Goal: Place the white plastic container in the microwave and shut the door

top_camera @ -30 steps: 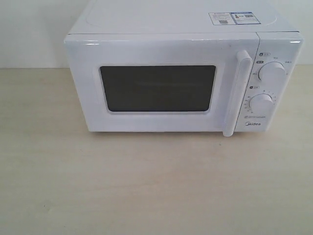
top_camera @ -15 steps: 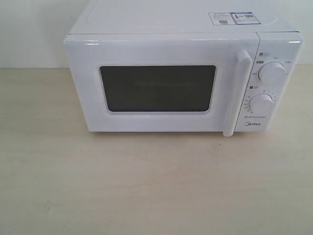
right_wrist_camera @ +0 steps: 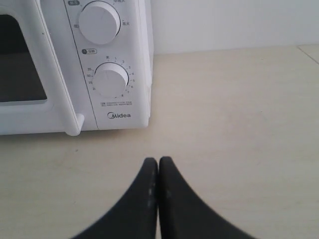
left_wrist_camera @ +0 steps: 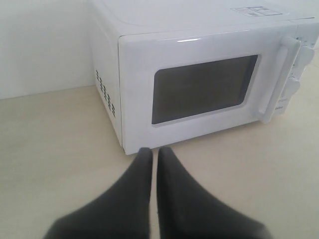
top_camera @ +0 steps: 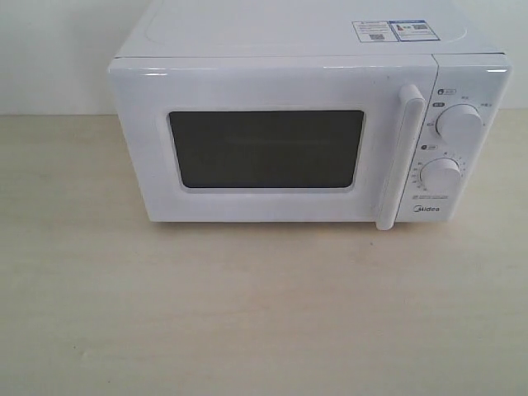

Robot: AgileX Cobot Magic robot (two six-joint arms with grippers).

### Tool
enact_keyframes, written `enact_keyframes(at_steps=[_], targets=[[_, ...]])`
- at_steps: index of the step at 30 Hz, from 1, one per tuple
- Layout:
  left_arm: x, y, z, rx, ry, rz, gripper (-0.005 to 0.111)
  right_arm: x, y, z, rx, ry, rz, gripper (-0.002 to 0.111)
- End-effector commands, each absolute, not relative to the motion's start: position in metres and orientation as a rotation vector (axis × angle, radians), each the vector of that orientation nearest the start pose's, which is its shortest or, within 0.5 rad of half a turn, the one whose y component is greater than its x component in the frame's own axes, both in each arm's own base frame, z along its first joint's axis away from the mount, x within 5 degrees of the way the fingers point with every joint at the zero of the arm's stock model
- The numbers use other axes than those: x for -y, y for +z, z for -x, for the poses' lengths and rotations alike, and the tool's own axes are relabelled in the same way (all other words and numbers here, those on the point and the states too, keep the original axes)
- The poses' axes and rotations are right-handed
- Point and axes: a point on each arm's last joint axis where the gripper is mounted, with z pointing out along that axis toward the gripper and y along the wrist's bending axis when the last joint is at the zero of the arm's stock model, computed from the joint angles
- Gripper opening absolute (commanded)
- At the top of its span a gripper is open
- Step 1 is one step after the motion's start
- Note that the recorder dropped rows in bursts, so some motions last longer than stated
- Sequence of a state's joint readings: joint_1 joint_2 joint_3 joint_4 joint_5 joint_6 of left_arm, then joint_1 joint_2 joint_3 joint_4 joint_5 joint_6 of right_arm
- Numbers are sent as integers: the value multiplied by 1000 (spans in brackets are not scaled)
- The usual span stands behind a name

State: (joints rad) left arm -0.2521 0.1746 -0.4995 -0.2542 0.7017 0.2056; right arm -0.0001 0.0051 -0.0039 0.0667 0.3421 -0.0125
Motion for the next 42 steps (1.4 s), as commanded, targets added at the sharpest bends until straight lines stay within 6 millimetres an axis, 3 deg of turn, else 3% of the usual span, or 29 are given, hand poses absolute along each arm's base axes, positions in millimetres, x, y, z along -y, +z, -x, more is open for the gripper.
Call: enact_keyframes(at_steps=[1,32,35,39,42], targets=[[23,306,-31,-1814,-313,-360,4,-2,183,-54,-1824,51,-37,0],[23,306,-31,-1810,-299,-378,4,-2,183,-54,-1824,53,-39,0],[22,312,-33,-1731,-251,-392,4,-2,183,-54,-1824,53,-39,0],[16,329,-37,-1550,-161,-284,4,-2,183,-54,-1824,53,-39,0],[13,329,-36,-1528,-94,-213,4,-2,183,-54,-1824,53,-39,0]])
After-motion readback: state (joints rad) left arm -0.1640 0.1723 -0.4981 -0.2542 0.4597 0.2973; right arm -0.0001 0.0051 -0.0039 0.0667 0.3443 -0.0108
